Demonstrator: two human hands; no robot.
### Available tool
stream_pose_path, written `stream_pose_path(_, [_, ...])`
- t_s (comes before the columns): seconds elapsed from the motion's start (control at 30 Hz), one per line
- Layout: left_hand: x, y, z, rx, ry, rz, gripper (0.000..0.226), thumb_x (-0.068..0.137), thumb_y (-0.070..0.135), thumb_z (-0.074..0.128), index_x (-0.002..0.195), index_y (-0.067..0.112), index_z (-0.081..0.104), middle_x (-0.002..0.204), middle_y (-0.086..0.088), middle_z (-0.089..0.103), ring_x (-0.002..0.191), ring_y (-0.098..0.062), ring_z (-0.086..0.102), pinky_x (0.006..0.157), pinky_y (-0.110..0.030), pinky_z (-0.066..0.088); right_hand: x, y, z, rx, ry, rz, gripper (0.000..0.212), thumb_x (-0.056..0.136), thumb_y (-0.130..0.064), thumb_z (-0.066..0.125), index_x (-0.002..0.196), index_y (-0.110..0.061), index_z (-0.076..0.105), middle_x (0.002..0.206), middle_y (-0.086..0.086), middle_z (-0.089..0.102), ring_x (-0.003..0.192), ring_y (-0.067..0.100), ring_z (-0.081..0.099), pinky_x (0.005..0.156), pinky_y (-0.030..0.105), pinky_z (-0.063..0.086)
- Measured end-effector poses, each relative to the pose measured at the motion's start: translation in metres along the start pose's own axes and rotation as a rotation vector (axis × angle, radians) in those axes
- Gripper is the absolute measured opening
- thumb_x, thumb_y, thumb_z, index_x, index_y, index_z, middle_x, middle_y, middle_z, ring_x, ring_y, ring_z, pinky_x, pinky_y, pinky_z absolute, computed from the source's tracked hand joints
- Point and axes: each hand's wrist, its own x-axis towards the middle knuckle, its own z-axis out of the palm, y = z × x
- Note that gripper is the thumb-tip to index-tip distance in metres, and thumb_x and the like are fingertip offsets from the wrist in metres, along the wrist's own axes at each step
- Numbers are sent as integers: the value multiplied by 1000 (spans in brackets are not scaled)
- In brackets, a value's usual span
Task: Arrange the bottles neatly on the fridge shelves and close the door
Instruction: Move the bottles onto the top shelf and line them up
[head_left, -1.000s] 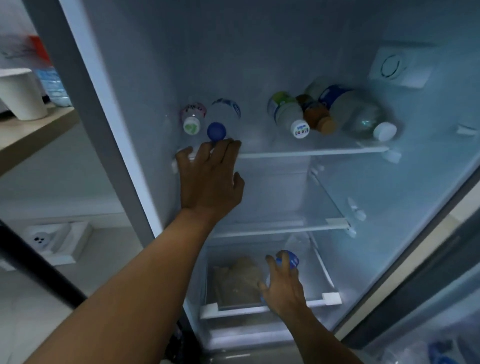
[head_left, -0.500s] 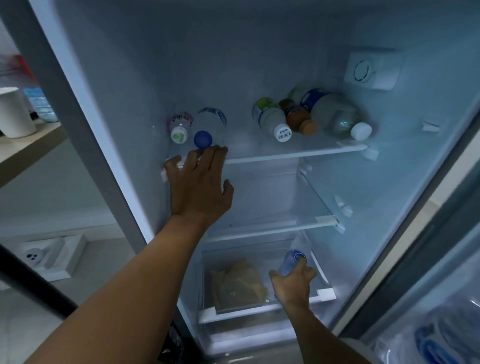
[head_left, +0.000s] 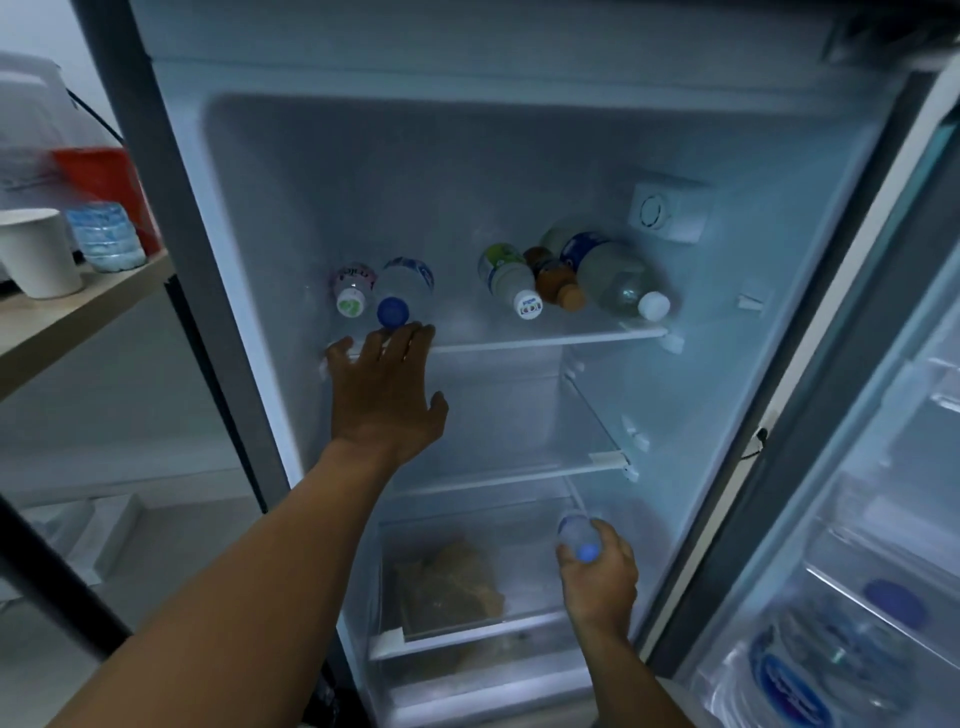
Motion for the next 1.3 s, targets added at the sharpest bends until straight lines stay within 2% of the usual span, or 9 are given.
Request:
stream_pose_path(0.13, [-1, 1, -4, -9, -17, -2, 77, 73, 53, 59, 141, 23, 40, 141, 3, 50, 127, -23, 46, 104, -53, 24, -12, -15, -11, -31, 138, -112, 32, 83, -41, 73, 110, -27, 64, 100, 9, 71, 91, 36, 67, 76, 37, 52])
stream_pose_path(0.23, [-2, 1, -6, -12, -17, 2, 79, 73, 56, 58, 142, 23, 39, 143, 4, 48, 129, -22, 45, 105, -53, 23, -19, -32, -21, -64, 190, -228, 26, 85, -50, 67, 93, -27, 58, 69, 3, 61, 71, 37, 66, 60, 34, 48])
stream_pose_path(0.33, [-2, 0, -6, -12, -36, 5, 83, 71, 57, 58, 144, 23, 37, 145, 4, 45, 131, -22, 43, 106, -54, 19, -26, -60, -31, 32, 320, -389, 32, 86, -54, 62, 88, -22, 61, 57, 0, 55, 57, 36, 62, 52, 31, 43])
stream_pose_path(0.57, [-1, -2, -12, -25, -120, 22, 91, 69, 49, 59, 149, 24, 24, 152, 5, 34, 139, -20, 31, 109, -52, 15, -35, -183, -79, 348, 580, -709, 31, 88, -44, 65, 87, -13, 68, 57, -3, 52, 46, 21, 49, 48, 28, 40])
stream_pose_path(0.77, [-1, -3, -16, -42, -133, 13, 90, 68, 41, 58, 150, 26, 25, 154, 7, 32, 140, -17, 30, 110, -50, 15, -47, -252, -114, 689, 671, -862, 29, 94, -32, 64, 92, -3, 66, 82, -1, 70, 64, 12, 61, 57, 32, 50])
stream_pose_path(0.83, [-1, -3, -15, -38, -130, 13, 89, 70, 47, 55, 150, 27, 23, 154, 8, 31, 140, -17, 29, 111, -50, 15, -48, -263, -108, 708, 640, -886, 36, 94, -39, 61, 96, -4, 66, 89, 2, 73, 69, 19, 64, 61, 36, 53])
stream_pose_path(0.97, [-1, -2, -15, -40, -123, 16, 87, 74, 55, 50, 150, 28, 21, 155, 8, 30, 141, -16, 28, 111, -51, 16, -42, -263, -80, 485, 515, -960, 38, 91, -42, 62, 105, -6, 66, 90, 3, 71, 66, 7, 54, 65, 8, 43])
stream_pose_path(1.1, [-3, -3, -14, -38, -102, 19, 86, 73, 56, 50, 150, 27, 23, 153, 8, 33, 140, -16, 30, 110, -50, 16, -27, -254, -55, 304, 297, -1058, 43, 93, -41, 62, 117, -6, 65, 120, 5, 69, 107, 16, 65, 87, 23, 53])
stream_pose_path(1.3, [-3, -3, -8, -46, -56, 20, 86, 69, 55, 54, 146, 23, 35, 147, 5, 42, 134, -19, 39, 107, -52, 21, -2, -250, -21, 116, 19, -963, 36, 92, -25, 69, 125, -13, 60, 129, 1, 59, 113, 10, 55, 93, 15, 42])
